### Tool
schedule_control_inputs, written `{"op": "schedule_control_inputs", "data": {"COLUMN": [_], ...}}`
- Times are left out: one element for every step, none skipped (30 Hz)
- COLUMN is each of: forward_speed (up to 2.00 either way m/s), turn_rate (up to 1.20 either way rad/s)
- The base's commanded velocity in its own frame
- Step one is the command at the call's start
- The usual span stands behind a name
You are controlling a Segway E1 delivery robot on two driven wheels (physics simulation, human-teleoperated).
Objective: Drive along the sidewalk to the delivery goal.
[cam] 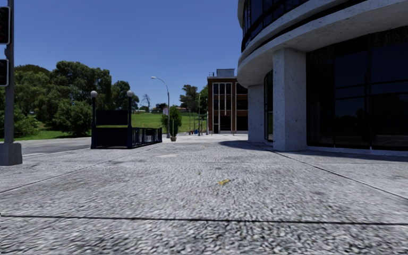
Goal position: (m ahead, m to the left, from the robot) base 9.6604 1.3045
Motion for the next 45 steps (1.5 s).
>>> {"op": "schedule_control_inputs", "data": {"forward_speed": [1.31, 1.31, 1.31, 1.31, 1.31, 1.31, 1.31, 1.31, 1.31, 1.31, 1.31, 1.31, 1.31, 1.31, 1.31, 2.0, 2.0, 2.0, 2.0, 2.0, 2.0, 2.0, 2.0, 2.0, 2.0, 2.0, 2.0, 2.0, 2.0, 2.0, 2.0, 2.0, 2.0, 2.0, 2.0, 2.0, 2.0, 2.0, 2.0, 2.0, 2.0, 2.0, 2.0, 2.0, 2.0], "turn_rate": [0.0, 0.0, 0.0, 0.0, 0.0, 0.0, 0.0, 0.0, 0.0, 0.0, 0.0, 0.0, 0.0, 0.0, 0.0, 0.0, 0.0, 0.0, 0.0, 0.0, 0.0, 0.0, 0.0, 0.0, 0.0, 0.0, 0.0, 0.0, 0.0, 0.0, 0.0, 0.0, 0.0, 0.0, 0.0, 0.0, 0.0, 0.0, 0.0, 0.0, 0.0, 0.0, 0.0, 0.0, 0.0]}}
